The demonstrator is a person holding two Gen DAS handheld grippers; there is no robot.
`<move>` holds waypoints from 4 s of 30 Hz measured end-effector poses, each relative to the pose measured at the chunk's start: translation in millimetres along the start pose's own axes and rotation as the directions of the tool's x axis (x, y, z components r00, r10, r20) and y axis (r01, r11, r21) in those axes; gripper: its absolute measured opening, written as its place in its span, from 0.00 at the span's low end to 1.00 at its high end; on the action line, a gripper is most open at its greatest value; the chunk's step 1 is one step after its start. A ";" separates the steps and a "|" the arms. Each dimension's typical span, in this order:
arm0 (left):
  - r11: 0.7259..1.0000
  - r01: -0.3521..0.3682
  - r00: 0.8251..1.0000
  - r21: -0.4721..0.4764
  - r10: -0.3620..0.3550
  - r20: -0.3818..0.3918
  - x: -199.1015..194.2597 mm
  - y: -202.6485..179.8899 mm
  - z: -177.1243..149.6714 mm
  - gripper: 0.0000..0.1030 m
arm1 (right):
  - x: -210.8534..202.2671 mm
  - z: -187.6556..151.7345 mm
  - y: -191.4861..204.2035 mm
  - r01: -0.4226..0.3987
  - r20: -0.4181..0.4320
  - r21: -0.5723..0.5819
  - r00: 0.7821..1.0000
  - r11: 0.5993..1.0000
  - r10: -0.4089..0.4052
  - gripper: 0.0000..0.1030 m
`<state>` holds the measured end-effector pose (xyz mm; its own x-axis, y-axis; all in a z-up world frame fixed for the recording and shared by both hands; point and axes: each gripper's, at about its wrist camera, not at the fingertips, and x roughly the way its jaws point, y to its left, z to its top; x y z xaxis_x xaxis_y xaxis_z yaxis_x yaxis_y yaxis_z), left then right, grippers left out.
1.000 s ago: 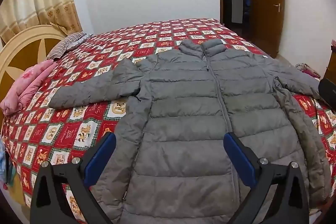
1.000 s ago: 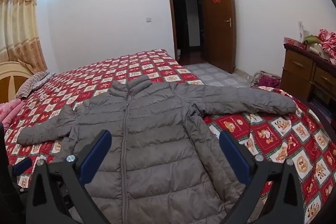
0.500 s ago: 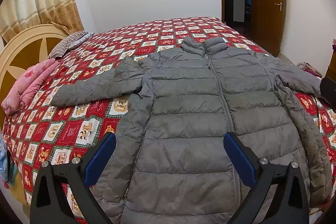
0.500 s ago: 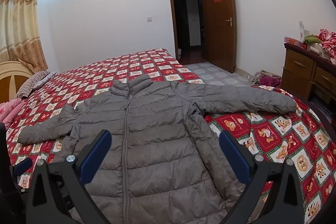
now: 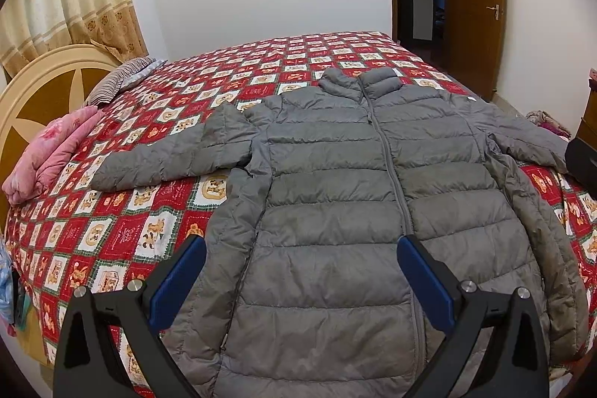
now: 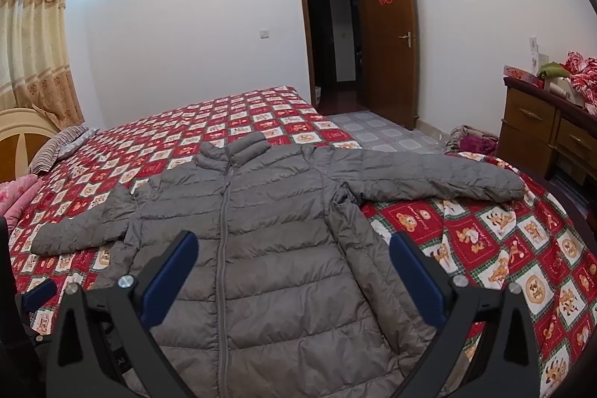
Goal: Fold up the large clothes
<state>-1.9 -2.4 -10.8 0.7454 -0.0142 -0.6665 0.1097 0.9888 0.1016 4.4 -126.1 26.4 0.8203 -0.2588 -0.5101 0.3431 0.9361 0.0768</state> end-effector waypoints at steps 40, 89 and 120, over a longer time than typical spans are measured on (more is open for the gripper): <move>1.000 0.004 1.000 -0.002 -0.004 0.002 -4.6 -1.9 0.8 0.99 | -0.7 -0.6 1.6 -0.001 -0.003 -0.003 1.000 1.000 0.001 1.00; 0.999 0.003 0.963 0.032 -0.012 0.270 -97.3 -2.8 -43.5 0.99 | -70.1 -13.7 9.3 0.107 0.147 -0.069 0.984 0.992 -0.096 1.00; 0.977 0.191 0.980 0.095 -0.196 0.037 -57.6 -44.3 -61.1 0.99 | -57.4 -33.8 -25.1 0.202 0.057 -0.056 0.978 0.978 -0.199 1.00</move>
<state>-89.9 -36.4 -22.0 0.7332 -0.2127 -0.6459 0.3121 0.9491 0.0416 -66.8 -126.8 24.8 0.7603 -0.4529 -0.4656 0.4755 0.8764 -0.0762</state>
